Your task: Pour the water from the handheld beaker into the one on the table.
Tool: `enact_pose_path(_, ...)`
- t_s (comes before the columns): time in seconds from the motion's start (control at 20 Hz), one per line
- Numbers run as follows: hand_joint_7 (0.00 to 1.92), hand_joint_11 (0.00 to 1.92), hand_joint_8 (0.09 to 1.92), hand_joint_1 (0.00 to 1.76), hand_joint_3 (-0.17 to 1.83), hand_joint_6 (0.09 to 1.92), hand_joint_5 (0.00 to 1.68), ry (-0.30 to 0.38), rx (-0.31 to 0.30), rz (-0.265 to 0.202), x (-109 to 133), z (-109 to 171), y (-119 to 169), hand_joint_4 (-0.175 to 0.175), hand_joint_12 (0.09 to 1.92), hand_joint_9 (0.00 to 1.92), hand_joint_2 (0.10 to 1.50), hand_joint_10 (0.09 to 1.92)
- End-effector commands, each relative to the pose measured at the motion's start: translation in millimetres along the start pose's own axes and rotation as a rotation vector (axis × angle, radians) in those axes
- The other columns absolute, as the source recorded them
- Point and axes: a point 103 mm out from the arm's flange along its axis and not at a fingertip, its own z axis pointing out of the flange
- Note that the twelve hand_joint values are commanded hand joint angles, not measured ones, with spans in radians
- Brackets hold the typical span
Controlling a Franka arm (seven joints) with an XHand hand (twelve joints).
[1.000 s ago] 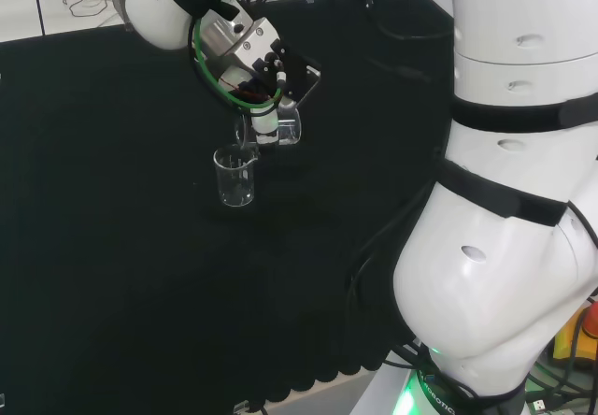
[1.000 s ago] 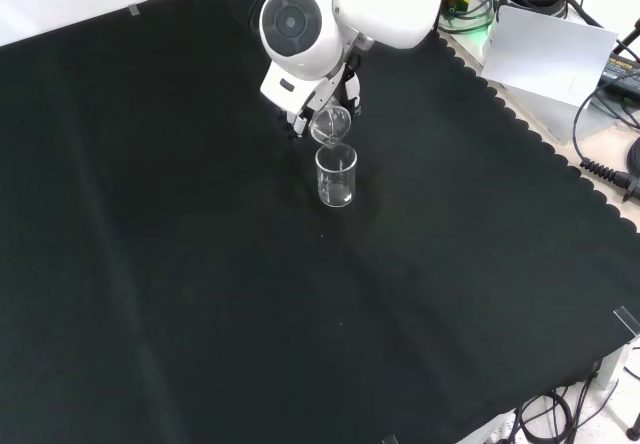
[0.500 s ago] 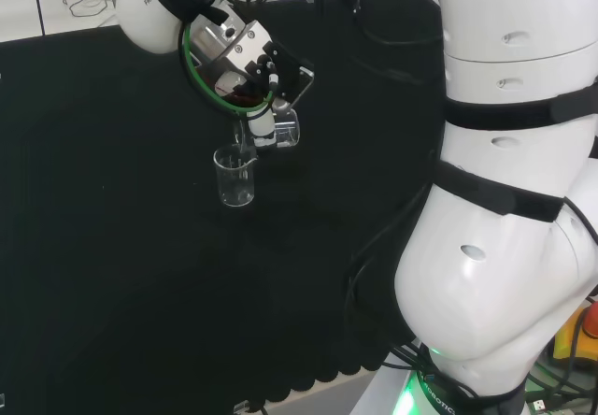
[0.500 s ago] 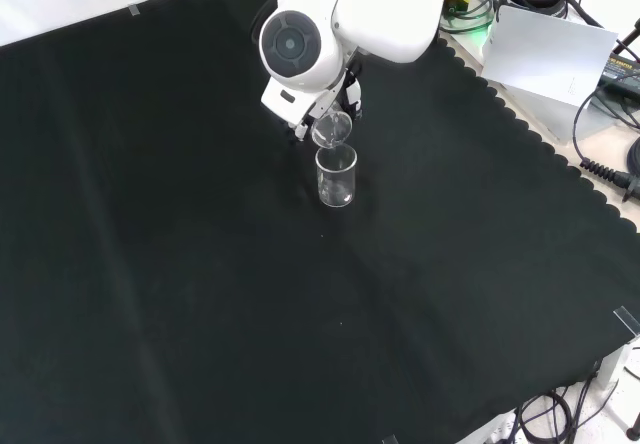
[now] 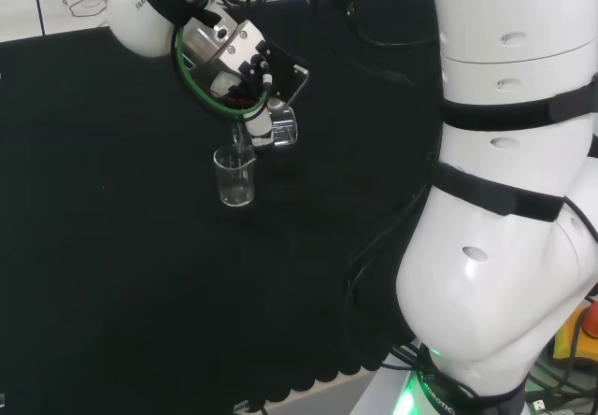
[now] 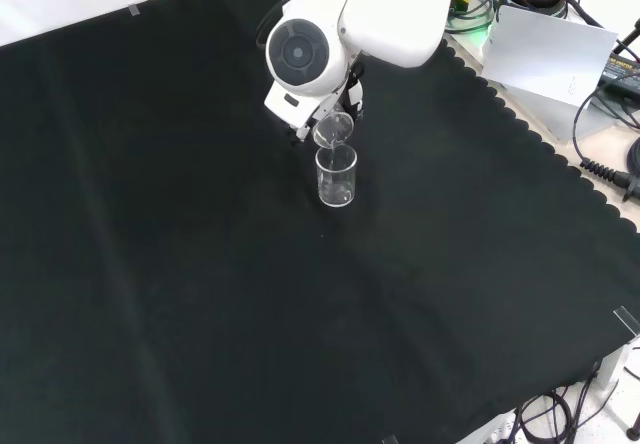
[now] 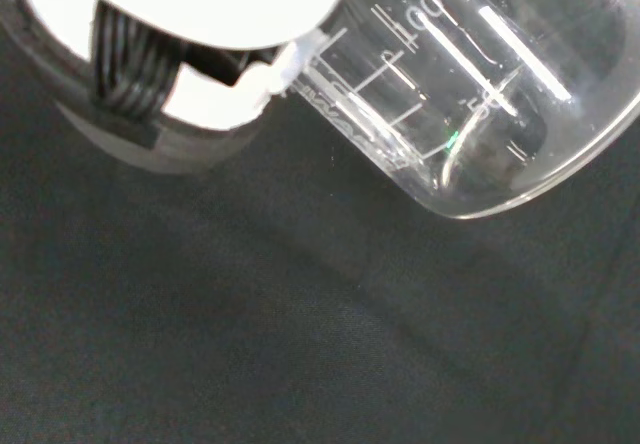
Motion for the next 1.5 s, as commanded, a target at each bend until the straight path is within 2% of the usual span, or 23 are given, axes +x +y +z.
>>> enact_pose_path(0.05,1.52,1.34,0.18,1.32,0.56,0.31,1.43,-0.023,0.005,0.001,3,-3,-2,-0.175,0.7,1.76,0.65,0.09)
enact_pose_path(0.8,1.51,1.34,0.21,1.32,0.56,0.32,1.42,-0.055,0.049,0.027,7,-17,-7,-0.175,0.7,1.76,0.66,0.09)
enact_pose_path(1.0,1.48,1.34,0.28,1.32,0.56,0.37,1.4,-0.067,0.071,0.038,8,-20,-7,-0.175,0.69,1.76,0.66,0.09)
enact_pose_path(1.5,1.47,1.35,0.31,1.32,0.57,0.38,1.39,-0.076,0.107,0.048,11,-25,-8,-0.175,0.69,1.76,0.66,0.09)
